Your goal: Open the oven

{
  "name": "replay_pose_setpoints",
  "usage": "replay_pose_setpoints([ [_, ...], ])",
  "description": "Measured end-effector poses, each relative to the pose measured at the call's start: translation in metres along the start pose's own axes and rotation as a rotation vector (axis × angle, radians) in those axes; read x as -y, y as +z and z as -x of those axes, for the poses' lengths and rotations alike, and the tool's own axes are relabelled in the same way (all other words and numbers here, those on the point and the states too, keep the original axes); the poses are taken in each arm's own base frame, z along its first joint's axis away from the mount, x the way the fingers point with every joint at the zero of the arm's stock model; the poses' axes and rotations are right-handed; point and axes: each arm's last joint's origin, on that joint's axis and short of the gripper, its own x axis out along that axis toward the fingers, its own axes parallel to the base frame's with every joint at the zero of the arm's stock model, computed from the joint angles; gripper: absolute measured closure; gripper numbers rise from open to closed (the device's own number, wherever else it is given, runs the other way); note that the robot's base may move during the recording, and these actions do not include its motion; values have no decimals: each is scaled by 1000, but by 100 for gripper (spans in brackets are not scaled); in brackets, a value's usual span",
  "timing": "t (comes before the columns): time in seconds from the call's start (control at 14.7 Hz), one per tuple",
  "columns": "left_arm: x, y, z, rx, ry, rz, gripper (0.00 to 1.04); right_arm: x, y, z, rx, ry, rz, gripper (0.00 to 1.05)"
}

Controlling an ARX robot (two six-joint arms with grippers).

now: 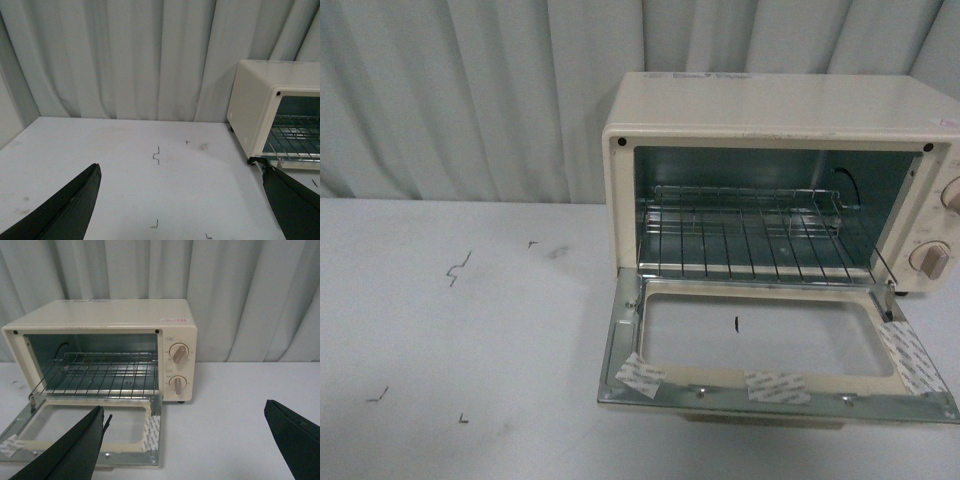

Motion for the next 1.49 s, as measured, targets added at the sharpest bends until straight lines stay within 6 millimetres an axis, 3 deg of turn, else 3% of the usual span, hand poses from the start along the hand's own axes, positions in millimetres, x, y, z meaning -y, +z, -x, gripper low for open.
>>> replay_pose_setpoints([
  [1.49,0,0,0,0,0,0,7,0,0,0,1,0,0,6],
])
